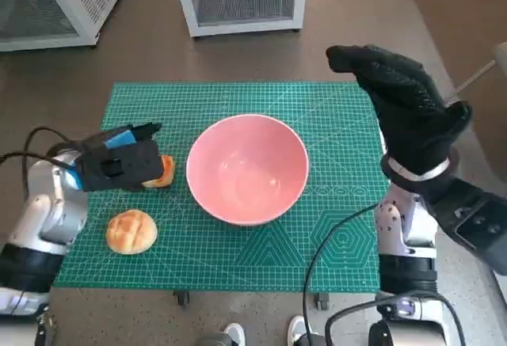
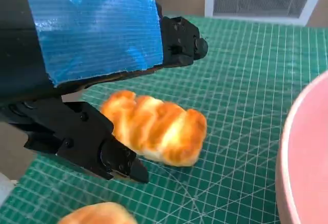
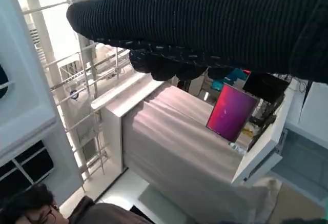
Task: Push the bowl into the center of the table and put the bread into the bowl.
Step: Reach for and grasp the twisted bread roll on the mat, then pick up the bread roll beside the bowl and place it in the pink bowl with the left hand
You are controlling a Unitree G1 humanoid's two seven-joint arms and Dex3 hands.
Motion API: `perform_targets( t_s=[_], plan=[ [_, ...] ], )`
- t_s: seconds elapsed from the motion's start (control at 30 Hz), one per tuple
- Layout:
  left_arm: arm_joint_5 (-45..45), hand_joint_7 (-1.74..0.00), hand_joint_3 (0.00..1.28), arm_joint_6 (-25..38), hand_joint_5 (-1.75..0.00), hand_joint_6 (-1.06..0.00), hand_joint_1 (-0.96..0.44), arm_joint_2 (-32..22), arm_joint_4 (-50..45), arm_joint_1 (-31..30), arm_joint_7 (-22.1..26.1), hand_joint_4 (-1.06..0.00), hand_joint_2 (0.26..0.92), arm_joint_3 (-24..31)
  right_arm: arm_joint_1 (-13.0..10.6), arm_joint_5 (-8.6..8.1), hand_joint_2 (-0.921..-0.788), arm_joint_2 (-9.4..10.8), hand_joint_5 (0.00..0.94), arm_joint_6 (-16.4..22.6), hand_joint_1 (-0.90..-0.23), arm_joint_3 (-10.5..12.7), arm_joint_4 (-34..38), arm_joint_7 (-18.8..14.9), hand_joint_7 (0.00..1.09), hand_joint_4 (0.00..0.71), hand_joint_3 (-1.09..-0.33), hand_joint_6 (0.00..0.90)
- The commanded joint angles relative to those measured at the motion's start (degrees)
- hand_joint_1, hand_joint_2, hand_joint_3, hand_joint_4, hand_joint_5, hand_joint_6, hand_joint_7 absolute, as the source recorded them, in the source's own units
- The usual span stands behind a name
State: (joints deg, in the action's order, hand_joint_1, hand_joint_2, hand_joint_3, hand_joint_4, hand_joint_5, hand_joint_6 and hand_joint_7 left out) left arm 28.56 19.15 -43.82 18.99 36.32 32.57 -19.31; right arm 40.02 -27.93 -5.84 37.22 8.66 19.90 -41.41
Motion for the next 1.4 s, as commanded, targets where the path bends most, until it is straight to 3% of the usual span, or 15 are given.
perform_targets(
  t_s=[0.03, 0.6, 0.8, 0.87, 0.93, 0.97, 1.0, 1.03, 1.07, 1.13, 1.17, 1.27, 1.4],
  plan=[
    [2.24, -0.02, 0.01, -1.91, -0.01, -0.20, -0.08, 2.05, 5.16, 2.77, -1.50, -0.06, 0.746, -1.45, -1.40, -0.34, -0.921, -0.41, 0.009, -0.91, -0.604, -0.02, -0.70, -0.48, 0.06, 0.236, -0.757, 0.252],
    [7.74, -0.03, 0.01, -6.76, -0.01, -0.25, -0.09, 6.89, 19.18, 7.54, -4.57, -0.12, 0.761, -5.77, -1.69, 0.10, -0.921, -0.84, 0.009, -1.76, -0.614, 0.25, -1.13, 0.35, 0.06, 0.249, -0.732, 0.256],
    [9.13, -0.04, 0.02, -7.05, -0.02, -0.31, -0.07, 7.68, 22.75, 9.11, -4.49, -0.15, 0.782, -6.91, -1.84, 0.21, -0.921, -0.97, 0.008, -2.09, -0.617, 0.37, -1.44, 0.55, 0.06, 0.250, -0.728, 0.258],
    [9.43, -0.06, 0.02, -7.07, -0.04, -0.36, -0.04, 8.08, 24.32, 9.74, -4.83, -0.21, 0.794, -7.20, -1.91, 0.22, -0.921, -1.02, 0.007, -2.13, -0.618, 0.39, -1.55, 0.57, 0.06, 0.251, -0.727, 0.258],
    [9.89, -0.08, 0.03, -7.13, -0.11, -0.43, -0.02, 8.43, 25.86, 10.37, -5.12, -0.39, 0.807, -7.56, -1.99, 0.22, -0.921, -1.05, 0.007, -2.13, -0.618, 0.42, -1.64, 0.56, 0.06, 0.252, -0.726, 0.259],
    [10.13, -0.09, 0.03, -7.22, -0.28, -0.51, -0.01, 8.56, 26.50, 10.63, -5.24, -0.48, 0.823, -7.73, -2.02, 0.22, -0.921, -1.06, 0.007, -2.13, -0.619, 0.43, -1.68, 0.55, 0.06, 0.252, -0.726, 0.259],
    [10.46, -0.09, 0.02, -7.25, -0.37, -0.54, 0.00, 8.62, 27.10, 10.85, -5.38, -0.50, 0.829, -7.96, -2.10, 0.24, -0.921, -1.05, 0.007, -2.12, -0.619, 0.42, -1.80, 0.56, 0.06, 0.252, -0.726, 0.260],
    [10.69, -0.12, 0.06, -7.30, -0.70, -0.62, 0.13, 8.67, 27.59, 11.03, -5.50, -0.54, 0.862, -8.12, -2.15, 0.26, -0.921, -1.03, 0.007, -2.12, -0.618, 0.41, -1.88, 0.57, 0.06, 0.253, -0.726, 0.260],
    [11.01, -0.14, 0.09, -7.36, -0.92, -0.68, 0.21, 8.73, 28.18, 11.25, -5.70, -0.56, 0.883, -8.37, -2.19, 0.26, -0.921, -1.03, 0.007, -2.12, -0.618, 0.42, -1.95, 0.57, 0.06, 0.253, -0.726, 0.260],
    [11.52, -0.59, 0.11, -7.51, -1.14, -0.63, 0.11, 8.79, 29.10, 11.61, -6.05, -0.59, 0.902, -8.82, -2.26, 0.29, -0.921, -1.06, 0.007, -2.10, -0.618, 0.44, -2.04, 0.58, 0.06, 0.253, -0.725, 0.261],
    [11.73, -0.72, 0.11, -7.60, -1.25, -0.65, 0.07, 8.81, 29.47, 11.78, -6.18, -0.58, 0.909, -9.00, -2.29, 0.32, -0.921, -1.08, 0.006, -2.09, -0.618, 0.45, -2.07, 0.59, 0.06, 0.254, -0.725, 0.261],
    [12.42, -0.89, 0.11, -7.69, -1.36, -0.70, 0.02, 8.77, 30.02, 12.23, -6.35, -0.55, 0.914, -9.40, -2.35, 0.41, -0.921, -1.16, 0.006, -2.07, -0.617, 0.51, -2.16, 0.65, 0.06, 0.254, -0.725, 0.262],
    [12.70, -0.99, 0.10, -7.33, -1.36, -0.72, 0.01, 8.53, 29.68, 12.53, -6.20, -0.55, 0.912, -9.47, -2.40, 0.48, -0.921, -1.18, 0.005, -1.99, -0.616, 0.57, -2.19, 0.72, 0.06, 0.254, -0.725, 0.262]
  ],
)
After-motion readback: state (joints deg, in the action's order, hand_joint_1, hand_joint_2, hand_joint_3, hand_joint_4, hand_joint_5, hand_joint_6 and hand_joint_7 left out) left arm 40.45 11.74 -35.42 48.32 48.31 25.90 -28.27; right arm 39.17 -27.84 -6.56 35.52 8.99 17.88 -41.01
